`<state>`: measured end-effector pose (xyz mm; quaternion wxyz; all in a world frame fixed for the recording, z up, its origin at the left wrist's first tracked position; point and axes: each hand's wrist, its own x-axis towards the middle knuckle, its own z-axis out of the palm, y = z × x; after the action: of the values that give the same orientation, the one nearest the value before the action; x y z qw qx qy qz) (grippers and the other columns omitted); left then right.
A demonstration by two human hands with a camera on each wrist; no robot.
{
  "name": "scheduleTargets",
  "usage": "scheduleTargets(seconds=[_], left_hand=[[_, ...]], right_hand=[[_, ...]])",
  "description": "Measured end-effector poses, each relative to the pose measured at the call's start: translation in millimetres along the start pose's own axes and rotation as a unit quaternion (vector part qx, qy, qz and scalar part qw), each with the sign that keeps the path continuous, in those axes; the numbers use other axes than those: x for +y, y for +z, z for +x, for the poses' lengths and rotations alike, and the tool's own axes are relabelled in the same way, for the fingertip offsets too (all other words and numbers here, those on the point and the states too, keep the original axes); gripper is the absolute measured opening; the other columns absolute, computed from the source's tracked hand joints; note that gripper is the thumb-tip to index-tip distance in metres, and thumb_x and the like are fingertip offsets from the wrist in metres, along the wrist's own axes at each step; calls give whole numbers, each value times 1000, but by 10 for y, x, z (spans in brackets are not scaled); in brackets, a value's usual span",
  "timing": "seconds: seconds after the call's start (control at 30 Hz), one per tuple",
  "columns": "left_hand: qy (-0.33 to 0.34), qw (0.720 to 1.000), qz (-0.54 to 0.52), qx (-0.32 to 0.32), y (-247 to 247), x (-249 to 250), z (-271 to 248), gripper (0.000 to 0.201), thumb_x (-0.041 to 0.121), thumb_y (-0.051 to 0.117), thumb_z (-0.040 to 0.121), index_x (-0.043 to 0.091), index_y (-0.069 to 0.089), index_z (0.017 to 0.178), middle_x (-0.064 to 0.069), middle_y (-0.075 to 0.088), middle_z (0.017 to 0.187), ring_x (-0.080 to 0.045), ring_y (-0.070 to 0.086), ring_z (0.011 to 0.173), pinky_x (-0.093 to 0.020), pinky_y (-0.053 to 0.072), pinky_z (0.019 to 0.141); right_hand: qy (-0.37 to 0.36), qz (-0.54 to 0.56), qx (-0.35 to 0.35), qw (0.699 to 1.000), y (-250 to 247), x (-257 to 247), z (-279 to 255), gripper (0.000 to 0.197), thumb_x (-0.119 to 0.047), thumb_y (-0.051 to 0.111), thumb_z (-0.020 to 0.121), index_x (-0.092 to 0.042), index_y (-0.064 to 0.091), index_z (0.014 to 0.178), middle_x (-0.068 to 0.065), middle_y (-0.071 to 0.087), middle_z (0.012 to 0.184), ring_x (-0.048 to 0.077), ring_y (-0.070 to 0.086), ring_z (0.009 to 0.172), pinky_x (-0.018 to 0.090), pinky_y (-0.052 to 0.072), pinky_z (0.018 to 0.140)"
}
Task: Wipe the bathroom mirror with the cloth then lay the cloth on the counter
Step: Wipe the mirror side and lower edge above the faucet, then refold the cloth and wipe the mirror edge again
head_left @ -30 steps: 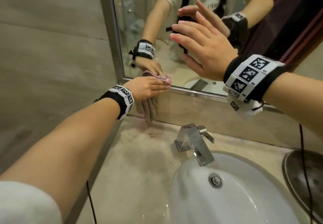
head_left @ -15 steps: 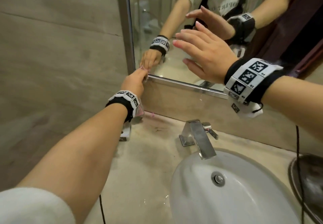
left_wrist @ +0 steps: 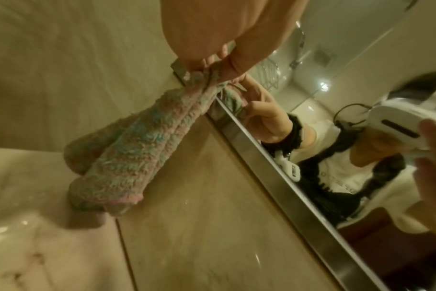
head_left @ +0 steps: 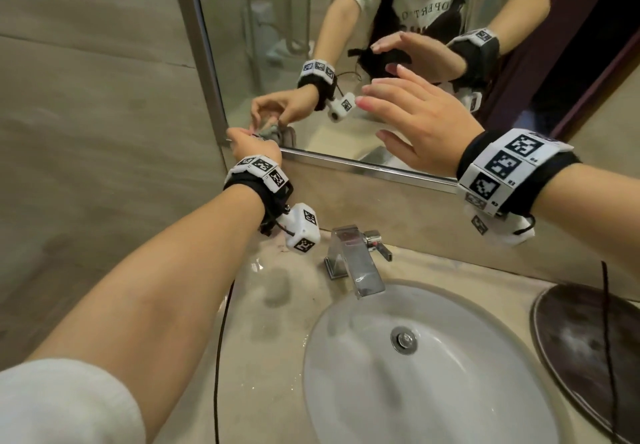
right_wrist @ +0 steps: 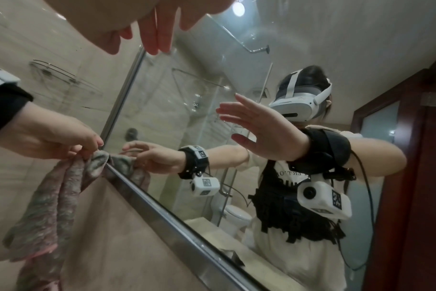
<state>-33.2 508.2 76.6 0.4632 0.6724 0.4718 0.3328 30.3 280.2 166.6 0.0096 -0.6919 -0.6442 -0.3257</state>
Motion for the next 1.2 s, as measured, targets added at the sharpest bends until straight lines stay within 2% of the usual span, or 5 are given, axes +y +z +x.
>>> scheduleTargets(seconds=[0.43,0.77,0.93,1.07,1.2], left_hand=[[-66,986,-102,-119,811,454,-1230,59,6,51,83,8,29,138,-18,44,138,-35,49,120,-38,40,103],[-89,988,-108,-63,1361,654,-2073,60,1,48,81,16,29,136,-17,50,129,-33,53,112,-35,37,99],[-114,972,-162,-129,1637,824,-2666,47,2,48,87,12,35,131,-17,48,127,-29,54,107,-33,40,95],[-68,947,-196,-247,1890,970,-3106,44,4,63,83,7,43,122,-10,54,104,-21,54,88,-25,44,81],[-48,898,-262,-350,2038,1202,-3515,34,-5,62,83,10,44,108,-6,59,84,-18,56,74,-25,48,67]], right_hand=[[22,-12,15,1000,-378,146,-677,39,-12,54,87,2,57,124,19,59,123,34,55,117,46,33,109],[107,-30,-21,994,-753,506,-1942,39,-14,51,88,2,58,123,19,61,119,34,58,112,44,35,107],[190,-1,-51,980,-877,527,-2479,31,-21,46,89,-5,68,105,14,70,83,31,67,73,32,50,59],[361,42,-285,887,-950,542,-2751,30,-33,44,97,-19,60,118,10,68,106,31,63,96,33,45,71],[525,199,-314,766,-897,605,-3052,50,-43,57,90,-15,47,130,11,65,111,25,63,89,25,51,70]])
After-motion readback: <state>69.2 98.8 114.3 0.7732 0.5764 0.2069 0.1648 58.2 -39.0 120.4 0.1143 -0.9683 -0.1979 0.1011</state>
